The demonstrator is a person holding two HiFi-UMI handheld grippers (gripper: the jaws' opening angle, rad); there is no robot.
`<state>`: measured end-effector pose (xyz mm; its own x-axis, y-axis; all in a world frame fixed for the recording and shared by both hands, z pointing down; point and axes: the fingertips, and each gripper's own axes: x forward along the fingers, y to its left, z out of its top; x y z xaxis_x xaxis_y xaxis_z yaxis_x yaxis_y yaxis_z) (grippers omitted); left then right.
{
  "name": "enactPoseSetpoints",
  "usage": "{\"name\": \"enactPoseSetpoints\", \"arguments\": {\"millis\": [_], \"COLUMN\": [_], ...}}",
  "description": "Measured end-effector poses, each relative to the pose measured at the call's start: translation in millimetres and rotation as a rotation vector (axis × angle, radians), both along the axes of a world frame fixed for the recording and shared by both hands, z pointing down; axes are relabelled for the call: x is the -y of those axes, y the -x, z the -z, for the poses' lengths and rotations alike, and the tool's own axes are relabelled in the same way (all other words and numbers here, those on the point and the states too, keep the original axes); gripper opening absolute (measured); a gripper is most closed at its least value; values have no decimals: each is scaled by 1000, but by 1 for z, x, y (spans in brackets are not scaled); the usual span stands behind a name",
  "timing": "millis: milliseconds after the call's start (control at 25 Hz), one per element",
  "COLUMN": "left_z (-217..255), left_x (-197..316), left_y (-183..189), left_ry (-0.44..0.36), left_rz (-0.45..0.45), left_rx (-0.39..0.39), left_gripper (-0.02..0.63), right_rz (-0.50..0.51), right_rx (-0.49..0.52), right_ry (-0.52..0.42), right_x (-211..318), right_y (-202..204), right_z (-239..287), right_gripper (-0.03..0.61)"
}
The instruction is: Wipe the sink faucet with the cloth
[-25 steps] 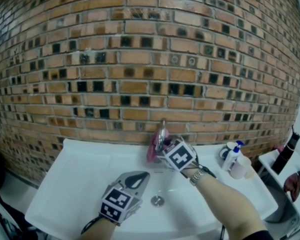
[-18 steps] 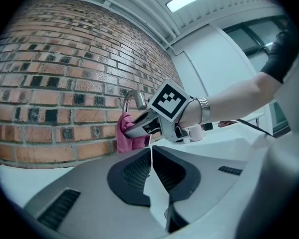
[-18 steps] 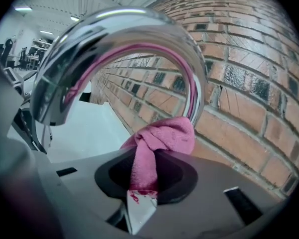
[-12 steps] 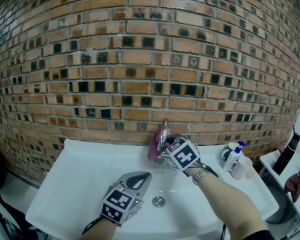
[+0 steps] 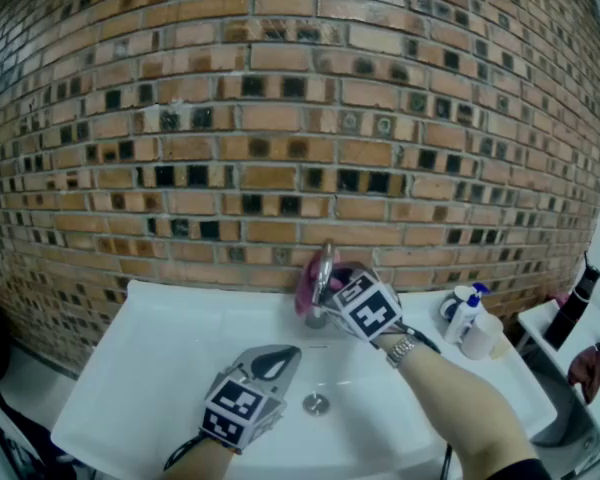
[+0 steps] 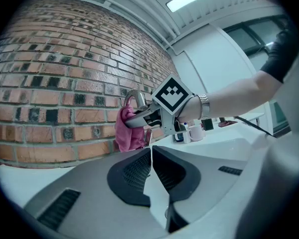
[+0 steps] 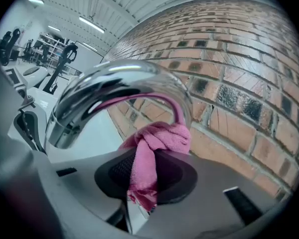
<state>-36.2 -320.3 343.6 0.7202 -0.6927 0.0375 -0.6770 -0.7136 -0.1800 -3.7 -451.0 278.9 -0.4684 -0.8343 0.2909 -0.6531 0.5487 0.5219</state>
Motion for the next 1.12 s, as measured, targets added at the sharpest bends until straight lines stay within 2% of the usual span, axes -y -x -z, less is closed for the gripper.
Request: {"name": "enactPoseSetpoints", "arguments": {"millis": [400, 840, 1120], "left_z": [1, 1, 1], "left_x": [-1, -1, -1], "left_y": [0, 0, -1], "left_ry": [-2, 0, 1], "left_rz": [-2, -2, -3], "left_rx": [-2, 0, 1], "left_gripper": [17, 17, 17], "right_rz": [10, 85, 136], "right_rx": [-7, 15, 36], "right_ry": [-81, -175, -202], "right_x": [-6, -24, -38], "right_y": [-3, 0, 2], "right_z": [15, 30, 35], "right_gripper": [86, 86, 86]}}
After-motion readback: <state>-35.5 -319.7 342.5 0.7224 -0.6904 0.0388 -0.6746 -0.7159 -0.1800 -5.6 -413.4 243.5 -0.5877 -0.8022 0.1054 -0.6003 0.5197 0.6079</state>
